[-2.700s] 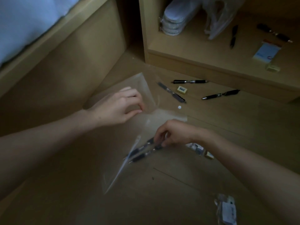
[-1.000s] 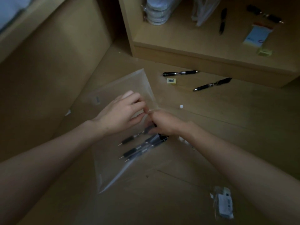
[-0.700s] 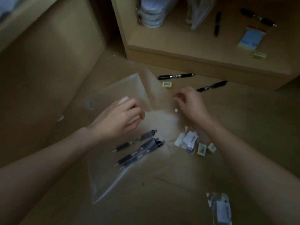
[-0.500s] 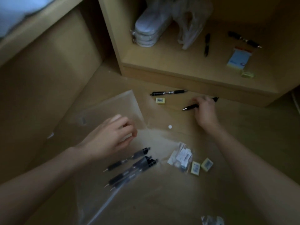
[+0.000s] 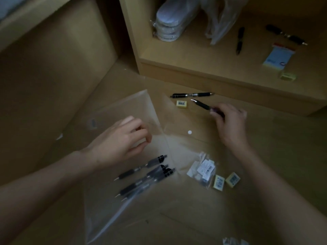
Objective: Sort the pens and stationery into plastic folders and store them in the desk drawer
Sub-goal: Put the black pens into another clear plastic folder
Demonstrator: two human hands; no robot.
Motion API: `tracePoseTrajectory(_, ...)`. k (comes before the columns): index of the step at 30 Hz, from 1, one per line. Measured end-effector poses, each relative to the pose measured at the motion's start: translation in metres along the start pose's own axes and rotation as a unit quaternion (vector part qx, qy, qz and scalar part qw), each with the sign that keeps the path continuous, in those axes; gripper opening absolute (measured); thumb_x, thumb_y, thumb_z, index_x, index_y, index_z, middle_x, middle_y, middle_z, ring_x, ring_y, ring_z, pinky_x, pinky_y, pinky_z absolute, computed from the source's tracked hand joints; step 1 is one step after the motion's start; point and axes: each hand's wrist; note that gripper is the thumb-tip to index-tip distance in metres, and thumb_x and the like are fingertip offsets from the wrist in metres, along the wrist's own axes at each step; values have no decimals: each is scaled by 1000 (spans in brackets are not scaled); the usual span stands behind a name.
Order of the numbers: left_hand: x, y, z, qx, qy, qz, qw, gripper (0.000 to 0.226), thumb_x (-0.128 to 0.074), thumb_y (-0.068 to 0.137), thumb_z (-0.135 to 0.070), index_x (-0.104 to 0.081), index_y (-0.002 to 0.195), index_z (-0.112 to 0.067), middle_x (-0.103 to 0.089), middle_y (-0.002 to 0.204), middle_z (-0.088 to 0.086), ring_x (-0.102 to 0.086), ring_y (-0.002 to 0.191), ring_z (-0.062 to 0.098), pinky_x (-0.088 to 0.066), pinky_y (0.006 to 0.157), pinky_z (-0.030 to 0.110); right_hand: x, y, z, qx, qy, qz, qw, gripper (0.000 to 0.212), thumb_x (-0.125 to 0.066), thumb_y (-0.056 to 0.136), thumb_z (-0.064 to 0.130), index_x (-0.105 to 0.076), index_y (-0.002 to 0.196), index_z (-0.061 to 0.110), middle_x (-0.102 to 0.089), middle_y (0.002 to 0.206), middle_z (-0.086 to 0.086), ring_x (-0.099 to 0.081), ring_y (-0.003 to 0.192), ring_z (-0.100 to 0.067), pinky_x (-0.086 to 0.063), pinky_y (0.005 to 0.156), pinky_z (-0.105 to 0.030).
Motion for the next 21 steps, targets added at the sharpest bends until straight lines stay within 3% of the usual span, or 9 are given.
tracePoseTrajectory(2,1,0,-1,-2,7,1,1000,24,-44,90,-33,-63,93,-20,-56,96,-4,-51,84,15,-47,72,27,7,-6,25,38,46,30,998,17,-59,90,15,-69,105,17,-65,98,1,-56,95,-20,-21,89,-27)
tracePoseTrajectory(5,2,-1,-1,1,4,-3,1000,23,-44,90,-33,-63,93,-21,-55,96,-4,-51,83,16,-49,71,30,6,-17,60,86,68,169,979,20,-57,90,17,-67,107,22,-58,96,10,-52,95,-13,-34,95,-30)
tracePoseTrajectory(10,3,0,-1,-7,9,-8,1000,25,-46,89,-34,-65,93,-18,-56,95,-2,-52,83,17,-51,66,35,-35,-49,97,212,46,335,917,21,-59,89,19,-69,107,16,-62,105,-7,-53,104,-25,-41,93,-43)
tracePoseTrajectory(12,3,-1,-1,-7,7,-10,1000,26,-46,90,-35,-65,93,-17,-56,95,-1,-52,83,18,-51,67,35,-50,-61,106,254,53,341,904,23,-62,86,20,-71,106,14,-64,104,-12,-54,103,-32,-44,87,-45)
tracePoseTrajectory(15,3,-5,0,-3,3,-11,1000,26,-46,90,-36,-64,93,-19,-56,95,-2,-52,83,17,-50,68,34,-60,-66,109,238,88,317,914,23,-63,84,20,-71,105,17,-63,100,-12,-56,96,-33,-47,79,-44)
tracePoseTrajectory(21,8,-10,0,0,5,-24,1000,22,-47,89,-32,-64,92,-18,-54,94,-3,-52,83,16,-51,67,33,-68,-58,108,207,63,378,900,23,-64,87,22,-71,107,14,-62,105,-10,-57,98,-31,-47,82,-43)
Point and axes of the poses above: each hand's wrist, its own y-axis towards the middle knuckle, its own x-axis out of the back of the hand, z = x × y
